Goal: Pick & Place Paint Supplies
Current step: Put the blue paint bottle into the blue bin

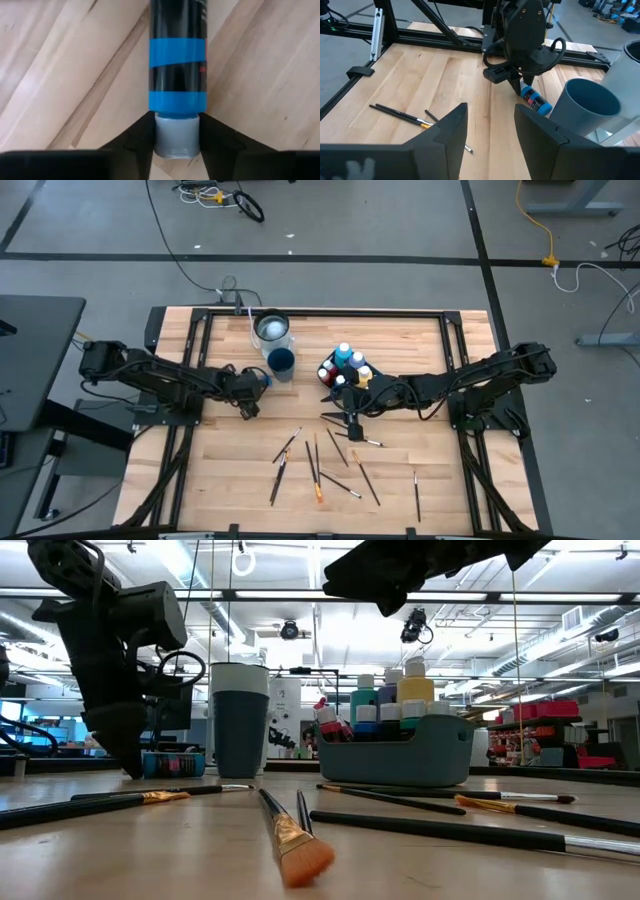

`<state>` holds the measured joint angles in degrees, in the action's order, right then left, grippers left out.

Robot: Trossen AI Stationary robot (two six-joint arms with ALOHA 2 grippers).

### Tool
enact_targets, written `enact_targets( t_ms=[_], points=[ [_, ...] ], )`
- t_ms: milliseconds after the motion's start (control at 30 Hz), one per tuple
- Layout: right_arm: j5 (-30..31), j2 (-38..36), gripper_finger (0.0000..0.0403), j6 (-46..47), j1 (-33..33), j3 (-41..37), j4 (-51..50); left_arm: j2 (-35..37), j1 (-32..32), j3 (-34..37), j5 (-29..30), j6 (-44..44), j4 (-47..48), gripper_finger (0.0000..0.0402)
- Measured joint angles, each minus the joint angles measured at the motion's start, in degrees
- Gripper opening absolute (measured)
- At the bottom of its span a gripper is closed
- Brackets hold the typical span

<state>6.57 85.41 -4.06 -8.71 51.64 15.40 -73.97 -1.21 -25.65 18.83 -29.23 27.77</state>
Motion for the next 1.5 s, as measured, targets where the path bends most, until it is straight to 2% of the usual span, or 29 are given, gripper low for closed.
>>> enact_targets(
  t_ms=[133, 267, 333, 500, 700, 767, 833, 900, 1000, 1067, 1233, 1367, 1500],
  points=[
    [0.00, 0.01, 0.0166, -0.04, 0.00, 0.00, 0.00, -0.15, 0.47, -1.42, -3.77, -2.56, 0.87, 0.0125],
    [0.00, 0.00, 0.0166, -0.10, 0.00, 0.00, 0.00, 0.21, 2.53, -5.80, -13.96, -4.18, 1.25, 0.0125],
    [-0.04, 0.00, 0.0166, -0.23, 0.00, 0.00, 0.10, 0.18, 3.95, -9.03, -15.90, -3.39, 0.69, 0.0125],
    [-1.30, 0.01, 0.0166, -0.99, 0.00, 0.01, 0.37, 0.22, 9.27, -16.38, -15.64, -0.10, 0.22, 0.0125],
    [-8.24, 2.35, 0.0166, -2.12, -0.39, 0.02, 3.54, 0.21, 11.61, -21.32, -14.15, 1.07, -9.87, 0.0131],
    [-11.42, 3.88, 0.0166, -6.82, -1.18, 0.02, 4.84, -0.13, 11.37, -22.02, -14.21, -0.73, -12.94, 0.0132],
    [-11.83, 5.10, 0.0166, -13.55, -2.63, 0.00, 6.63, -0.31, 10.84, -22.27, -14.16, -2.88, -12.88, 0.0131],
    [-6.36, 5.51, 0.0166, -21.13, -4.31, 0.01, 8.50, -1.00, 10.29, -22.27, -13.96, -7.37, -13.35, 0.0128],
    [6.88, 5.90, 0.0166, -32.65, -6.25, 0.02, 9.84, -1.25, 10.08, -22.25, -13.79, -14.78, -14.94, 0.0128],
    [12.00, 6.24, 0.0169, -36.61, -6.71, 0.02, 9.37, -1.60, 10.10, -22.27, -13.94, -18.32, -18.69, 0.0129],
    [13.90, 8.19, 0.0192, -41.49, -6.73, 0.02, 9.62, -2.08, 9.92, -22.33, -16.29, -23.80, -28.12, 0.0132],
    [17.14, 8.37, 0.0219, -47.94, -6.74, 0.02, 9.22, -2.14, 9.70, -22.27, -16.68, -25.65, -28.10, 0.0128],
    [16.04, 8.33, 0.0241, -54.57, -7.01, -0.01, 12.56, -2.14, 9.19, -22.27, -18.68, -25.90, -27.83, 0.0135]
  ],
)
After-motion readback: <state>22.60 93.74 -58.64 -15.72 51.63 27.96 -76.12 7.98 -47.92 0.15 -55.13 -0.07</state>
